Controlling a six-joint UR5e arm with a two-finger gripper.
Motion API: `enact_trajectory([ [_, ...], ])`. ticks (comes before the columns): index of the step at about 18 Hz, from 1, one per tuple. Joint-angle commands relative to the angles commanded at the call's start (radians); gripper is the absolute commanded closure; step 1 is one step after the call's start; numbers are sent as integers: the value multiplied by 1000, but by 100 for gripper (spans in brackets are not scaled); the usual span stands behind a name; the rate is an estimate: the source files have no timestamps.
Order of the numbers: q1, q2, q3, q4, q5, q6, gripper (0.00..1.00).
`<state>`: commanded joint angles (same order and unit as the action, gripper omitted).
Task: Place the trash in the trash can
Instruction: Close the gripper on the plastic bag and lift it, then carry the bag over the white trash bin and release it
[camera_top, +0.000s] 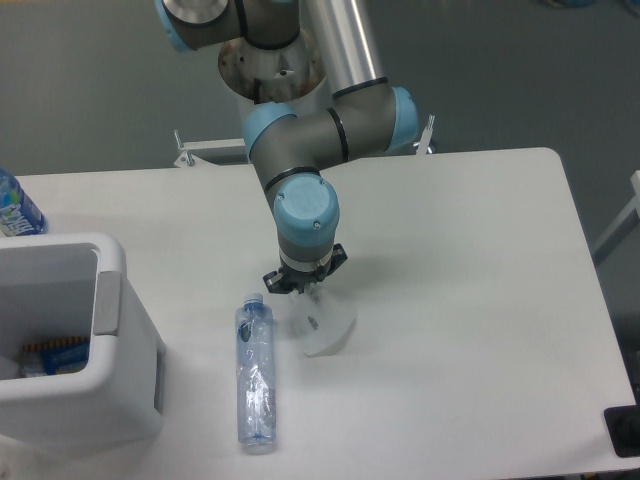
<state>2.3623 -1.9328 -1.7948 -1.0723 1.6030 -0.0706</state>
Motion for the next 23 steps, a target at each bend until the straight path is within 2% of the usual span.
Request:
enact_trajectory([
  [4, 18, 12, 61, -2, 23, 2, 81],
  [7, 43, 51, 156, -8, 8, -11, 81],
  [14, 55, 87, 348, -9, -136, -54, 81],
  [19, 43, 129, 403, -5, -241, -58, 81],
  [23, -20, 152, 437, 74, -313, -61, 80],
])
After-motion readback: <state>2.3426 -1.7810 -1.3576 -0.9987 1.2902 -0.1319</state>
